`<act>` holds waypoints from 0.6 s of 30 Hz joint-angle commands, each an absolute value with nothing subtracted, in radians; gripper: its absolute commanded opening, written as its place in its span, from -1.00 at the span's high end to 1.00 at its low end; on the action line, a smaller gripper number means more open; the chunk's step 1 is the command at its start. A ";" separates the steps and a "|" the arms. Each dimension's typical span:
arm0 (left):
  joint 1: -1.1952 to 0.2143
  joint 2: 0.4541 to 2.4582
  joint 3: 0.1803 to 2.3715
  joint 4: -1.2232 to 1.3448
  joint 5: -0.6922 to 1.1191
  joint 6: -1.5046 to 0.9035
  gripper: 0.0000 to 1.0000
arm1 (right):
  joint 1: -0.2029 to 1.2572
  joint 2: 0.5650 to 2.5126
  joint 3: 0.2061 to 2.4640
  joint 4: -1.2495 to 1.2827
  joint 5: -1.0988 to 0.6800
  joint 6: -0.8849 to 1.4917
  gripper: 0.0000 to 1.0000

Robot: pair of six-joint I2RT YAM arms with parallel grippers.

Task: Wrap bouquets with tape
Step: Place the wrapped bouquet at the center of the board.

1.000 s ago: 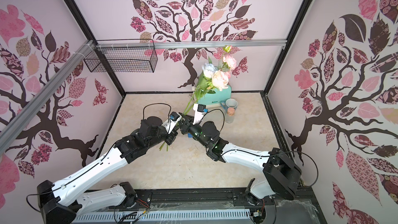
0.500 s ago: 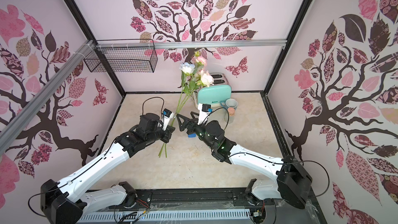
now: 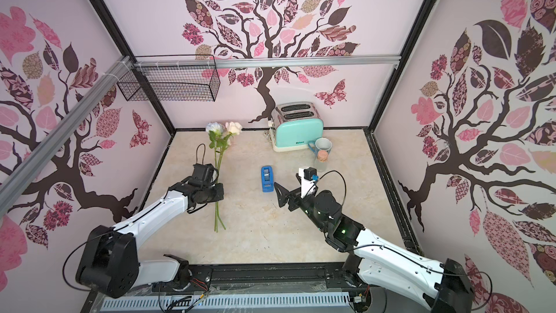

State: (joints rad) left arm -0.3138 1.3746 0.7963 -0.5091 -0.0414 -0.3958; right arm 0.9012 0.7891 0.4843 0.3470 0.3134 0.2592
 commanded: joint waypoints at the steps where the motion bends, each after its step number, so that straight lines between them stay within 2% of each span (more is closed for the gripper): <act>1: -0.308 1.431 0.788 -0.436 -0.061 -0.400 1.00 | 0.904 0.729 0.459 0.287 0.417 0.171 -1.00; 10: -0.304 1.591 0.800 -0.408 -0.064 -0.410 1.00 | 0.904 0.669 0.416 0.248 0.495 0.133 -1.00; 17: -0.302 1.607 0.829 -0.459 -0.040 -0.394 -0.30 | 0.904 0.669 0.420 0.259 0.529 0.120 -1.00; 18: -0.302 1.586 0.830 -0.469 -0.047 -0.394 -0.72 | 0.902 0.672 0.420 0.262 0.524 0.102 -1.00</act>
